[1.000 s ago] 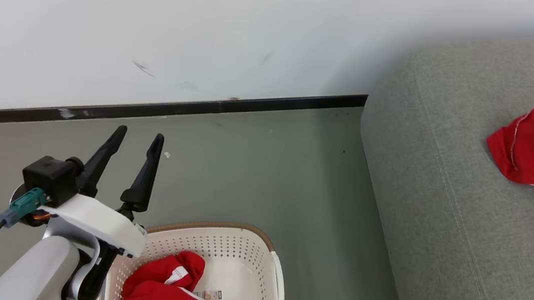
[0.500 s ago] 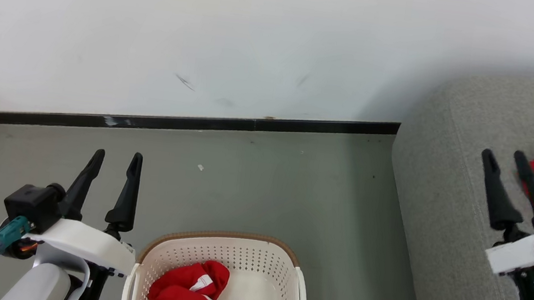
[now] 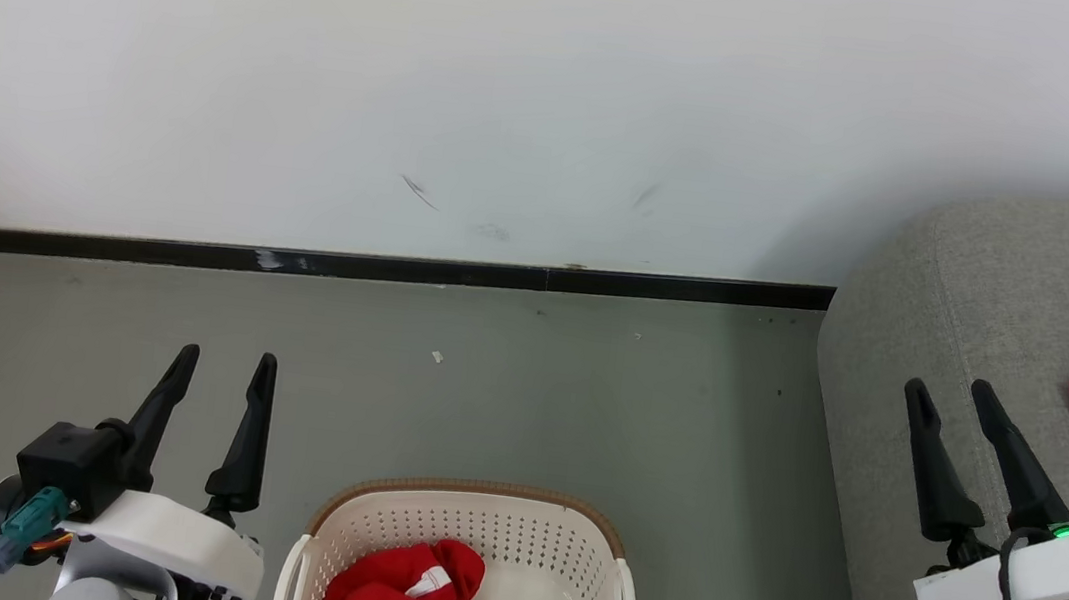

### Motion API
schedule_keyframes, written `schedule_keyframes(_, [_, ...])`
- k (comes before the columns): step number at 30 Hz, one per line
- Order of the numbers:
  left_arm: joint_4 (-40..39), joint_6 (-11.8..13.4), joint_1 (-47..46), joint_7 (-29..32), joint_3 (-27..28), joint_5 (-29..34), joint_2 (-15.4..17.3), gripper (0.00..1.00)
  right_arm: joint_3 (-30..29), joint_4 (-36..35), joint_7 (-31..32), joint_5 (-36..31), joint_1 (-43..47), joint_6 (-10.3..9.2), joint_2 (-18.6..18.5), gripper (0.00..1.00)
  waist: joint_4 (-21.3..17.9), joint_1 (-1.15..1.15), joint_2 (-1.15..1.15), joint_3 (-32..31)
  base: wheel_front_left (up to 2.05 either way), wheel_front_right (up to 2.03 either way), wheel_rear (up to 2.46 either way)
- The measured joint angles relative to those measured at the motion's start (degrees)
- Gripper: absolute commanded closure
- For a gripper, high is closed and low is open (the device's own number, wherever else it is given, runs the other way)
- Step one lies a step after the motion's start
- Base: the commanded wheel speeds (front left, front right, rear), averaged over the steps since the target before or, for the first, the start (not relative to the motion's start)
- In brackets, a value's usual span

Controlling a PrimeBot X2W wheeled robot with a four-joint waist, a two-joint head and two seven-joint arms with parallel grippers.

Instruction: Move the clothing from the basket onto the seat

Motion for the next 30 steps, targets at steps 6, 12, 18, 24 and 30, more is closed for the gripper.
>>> schedule_keyframes(6, [0.0, 0.0, 1.6, 0.0, 1.2, 2.3, -1.0, 0.00, 0.0, -2.2, 0.0, -3.6, 2.7, 0.00, 1.5, 0.00, 0.3, 0.00, 0.00, -0.9, 0.00, 0.00, 0.00])
schedule_keyframes(12, [0.0, 0.0, 3.3, 0.0, 2.2, 3.1, -1.9, 0.00, -0.1, -3.7, 0.0, -5.2, 4.4, 0.00, 2.7, 0.00, 0.2, 0.00, 0.00, -1.5, 0.00, 0.00, 0.00])
schedule_keyframes(18, [-0.2, -0.5, 3.8, 0.0, 2.9, 3.9, -3.0, 0.00, -0.3, -5.3, 0.0, -6.9, 5.2, 0.00, 3.1, 0.00, 0.3, 0.00, 0.00, -1.3, 0.00, 0.00, 0.00])
schedule_keyframes(24, [-0.4, -1.0, 3.8, 0.0, 3.9, 5.4, -3.6, 0.00, -0.6, -6.7, 0.0, -7.5, 5.2, 0.00, 3.6, 0.00, 0.6, 0.00, 0.00, -1.1, 0.00, 0.00, 0.00])
schedule_keyframes(30, [-0.4, -1.6, 3.8, 0.0, 5.2, 6.3, -4.4, 0.00, -0.9, -7.5, 0.0, -8.1, 5.5, 0.00, 4.4, 0.00, 0.8, 0.00, 0.00, -1.1, 0.00, 0.00, 0.00])
